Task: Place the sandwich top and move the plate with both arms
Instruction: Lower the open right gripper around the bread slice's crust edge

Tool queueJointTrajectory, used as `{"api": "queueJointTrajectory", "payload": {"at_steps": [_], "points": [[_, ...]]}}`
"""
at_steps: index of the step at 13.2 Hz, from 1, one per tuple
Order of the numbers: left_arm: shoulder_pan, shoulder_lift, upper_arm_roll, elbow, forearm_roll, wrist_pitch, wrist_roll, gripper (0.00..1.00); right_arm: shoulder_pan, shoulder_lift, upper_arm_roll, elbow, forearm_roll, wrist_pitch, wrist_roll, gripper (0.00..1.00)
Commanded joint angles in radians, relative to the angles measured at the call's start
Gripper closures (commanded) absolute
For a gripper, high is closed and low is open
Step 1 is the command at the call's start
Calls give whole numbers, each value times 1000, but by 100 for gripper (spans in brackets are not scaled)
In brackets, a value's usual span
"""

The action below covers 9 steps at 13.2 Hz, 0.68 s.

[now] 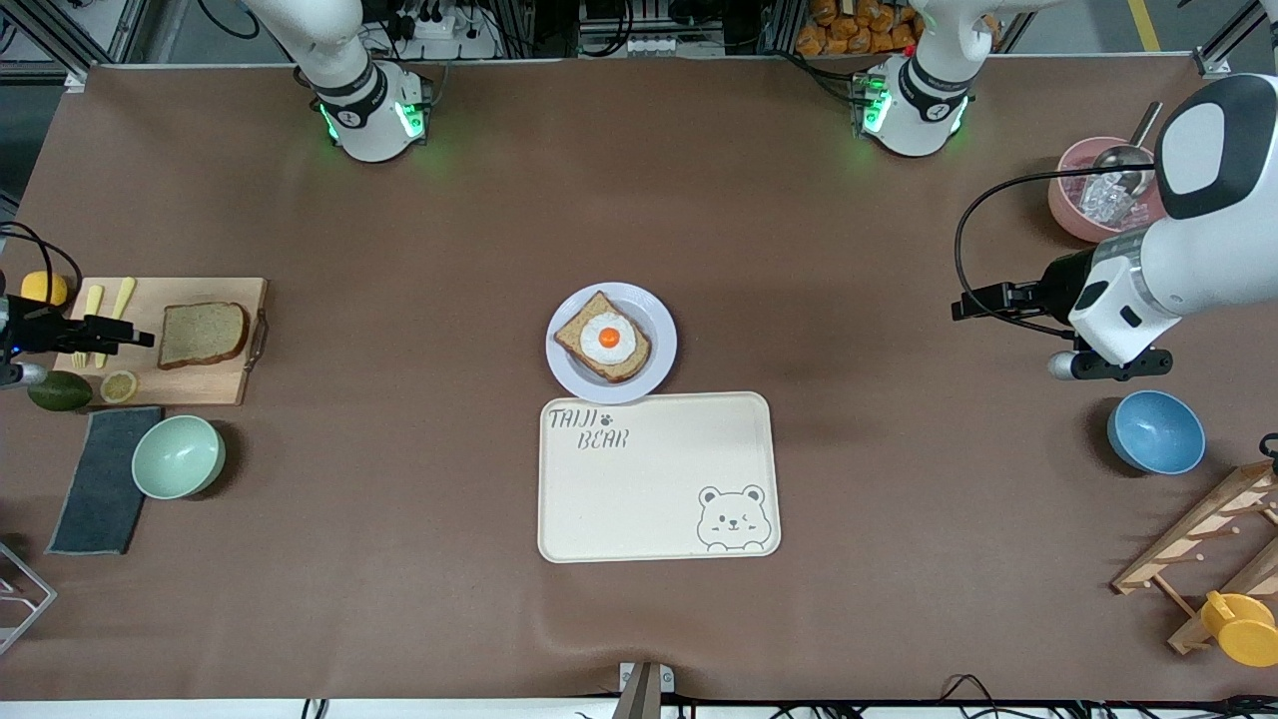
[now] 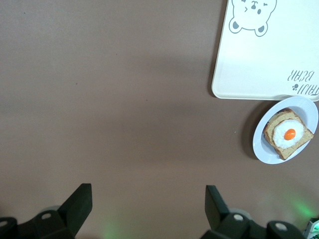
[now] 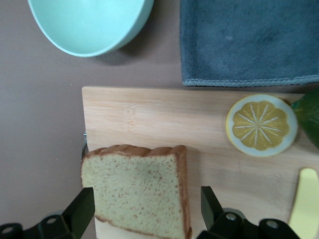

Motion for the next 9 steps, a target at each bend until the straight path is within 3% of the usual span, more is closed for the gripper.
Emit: {"api": "queueJointTrajectory", "payload": {"at_steps": [1, 5, 7, 9], "points": [[-1, 3, 0, -4, -19, 12, -24, 0, -29, 24, 19, 4, 24, 15, -31, 17], [-1, 4, 0, -3, -19, 17, -22, 0, -46, 54, 19, 4, 24, 26, -75, 25], [-1, 4, 0, -3, -19, 17, -22, 0, -54, 65, 19, 4, 25, 40, -116, 38], [5, 3, 0, -3, -19, 17, -16, 0, -54, 65, 19, 4, 24, 37, -124, 42]]}}
